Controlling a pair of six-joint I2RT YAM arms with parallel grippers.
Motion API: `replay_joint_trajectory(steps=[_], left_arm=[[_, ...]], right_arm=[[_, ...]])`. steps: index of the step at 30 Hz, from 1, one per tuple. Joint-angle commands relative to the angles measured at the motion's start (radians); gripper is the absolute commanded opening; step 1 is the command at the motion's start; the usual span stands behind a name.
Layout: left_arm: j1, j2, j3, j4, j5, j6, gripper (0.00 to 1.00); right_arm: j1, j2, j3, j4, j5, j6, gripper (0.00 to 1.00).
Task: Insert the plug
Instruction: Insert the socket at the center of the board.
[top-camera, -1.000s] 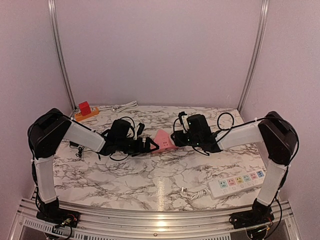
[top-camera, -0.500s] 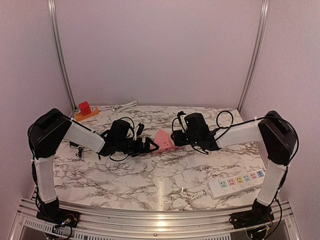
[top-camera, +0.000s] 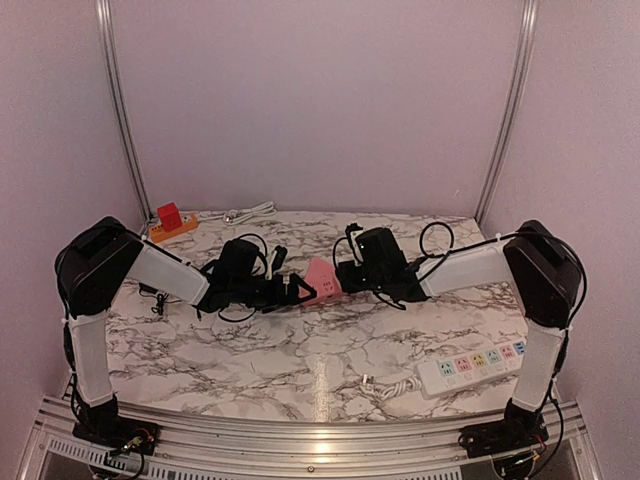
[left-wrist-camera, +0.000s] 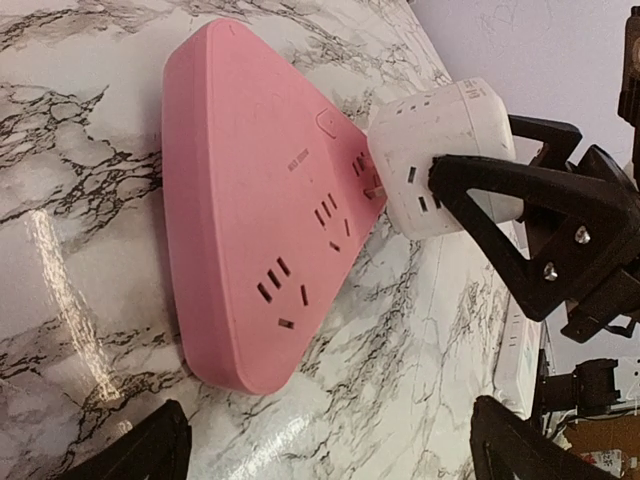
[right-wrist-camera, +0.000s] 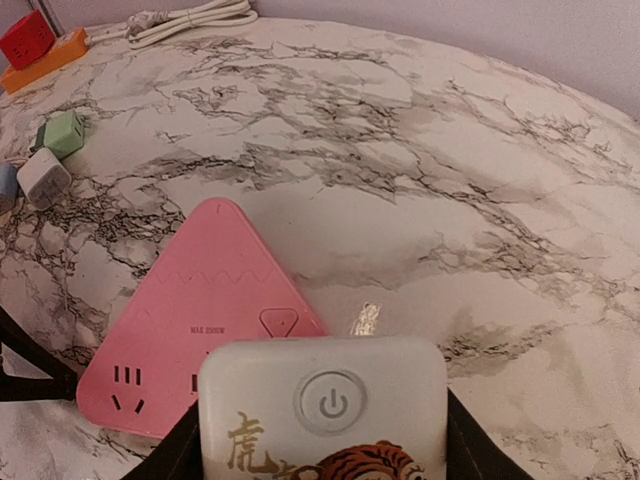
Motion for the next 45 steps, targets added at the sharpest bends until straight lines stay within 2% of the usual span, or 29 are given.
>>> replay_joint_trajectory(steps=[1, 7, 25, 38, 45], left_arm=[[0.006, -0.021, -0.011, 0.024, 0.013, 0.003, 0.99], [0.008, -0.018, -0.008, 0.025, 0.014, 0.003, 0.99], [0.017, -0.038, -0.010, 0.026, 0.028, -0.001, 0.99], [0.037, -0.052, -0.024, 0.026, 0.028, 0.001, 0.99], [0.045, -0.062, -0.038, 0.026, 0.022, 0.007, 0.99]], right_arm=[[0.016, 0.028, -0.011, -0.053, 0.006, -0.021, 0.06], [0.017, 0.052, -0.059, -0.063, -0.002, -0.037, 0.00], [0.048, 0.180, -0.022, -0.194, -0.039, -0.099, 0.00], [0.046, 0.286, 0.076, -0.369, -0.157, -0.182, 0.00], [0.025, 0.336, 0.100, -0.397, -0.238, -0.206, 0.00]])
